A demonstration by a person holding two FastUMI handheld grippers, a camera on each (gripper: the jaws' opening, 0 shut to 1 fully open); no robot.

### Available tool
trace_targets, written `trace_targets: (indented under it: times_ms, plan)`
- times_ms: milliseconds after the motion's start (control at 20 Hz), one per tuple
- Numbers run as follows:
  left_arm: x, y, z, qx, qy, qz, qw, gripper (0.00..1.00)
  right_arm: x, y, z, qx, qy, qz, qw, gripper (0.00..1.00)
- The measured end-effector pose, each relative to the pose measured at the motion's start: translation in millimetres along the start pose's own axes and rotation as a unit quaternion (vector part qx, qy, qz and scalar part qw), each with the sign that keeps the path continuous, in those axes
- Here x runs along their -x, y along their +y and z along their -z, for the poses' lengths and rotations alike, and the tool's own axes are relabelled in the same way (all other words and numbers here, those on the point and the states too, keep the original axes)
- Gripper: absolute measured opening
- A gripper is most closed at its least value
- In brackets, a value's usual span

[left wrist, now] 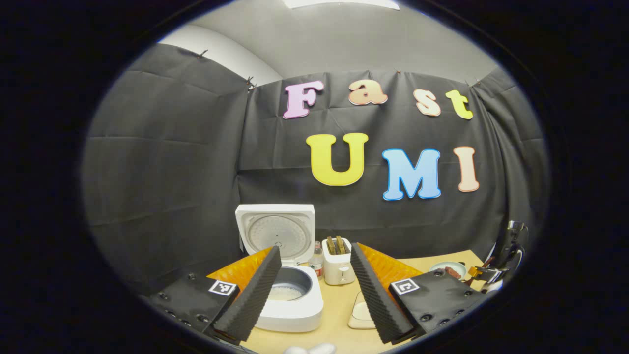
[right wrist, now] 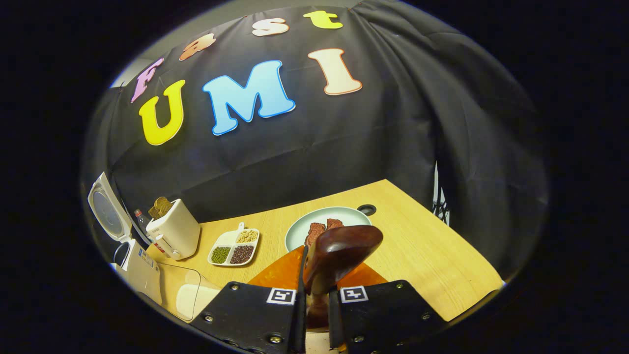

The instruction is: Close the left gripper, press the button to open the rice cooker; take a wooden spoon from the chopstick holder with the right hand, scoop a spoonful of rice and pour it into the rice cooker, then put the wooden spoon back into the chopstick holder.

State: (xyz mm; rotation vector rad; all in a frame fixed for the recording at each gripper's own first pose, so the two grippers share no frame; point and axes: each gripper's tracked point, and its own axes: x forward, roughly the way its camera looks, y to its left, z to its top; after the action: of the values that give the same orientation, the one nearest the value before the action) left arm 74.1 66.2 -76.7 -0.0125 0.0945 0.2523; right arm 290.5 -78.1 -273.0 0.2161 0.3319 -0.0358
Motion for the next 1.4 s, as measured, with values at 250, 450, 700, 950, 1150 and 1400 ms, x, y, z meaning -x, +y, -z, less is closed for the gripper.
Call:
trace_targets:
  times_ms: [250, 450, 700, 950, 1150, 1400]
  plan:
    - [0.3, 34.1, 7.1, 0.009, 0.002, 0.002, 1.000, 0.97, 44.0, 45.0, -68.0, 0.022, -0.061, -0.008, 0.998, 0.18]
    - [2.3, 68.9, 11.3, 0.013, 0.000, 0.002, 1.000, 0.97, 79.0, 106.5, -114.9, 0.046, -0.094, -0.030, 0.994, 0.18]
    - [4.9, 111.8, 16.0, 0.020, 0.000, 0.002, 1.000, 0.97, 99.3, 185.5, -103.9, 0.057, -0.092, -0.064, 0.992, 0.18]
    - [2.0, 131.1, 20.5, 0.023, 0.002, 0.012, 1.000, 0.96, 93.6, 238.5, -48.7, 0.074, -0.058, -0.086, 0.992, 0.18]
    - [-4.4, 132.6, 27.6, 0.024, 0.009, 0.023, 0.999, 0.95, 71.7, 255.1, -8.5, 0.101, -0.043, -0.074, 0.991, 0.18]
    - [-10.8, 137.2, 30.9, 0.020, 0.010, 0.031, 0.999, 0.95, 37.7, 251.4, 39.3, 0.192, -0.026, -0.036, 0.980, 0.18]
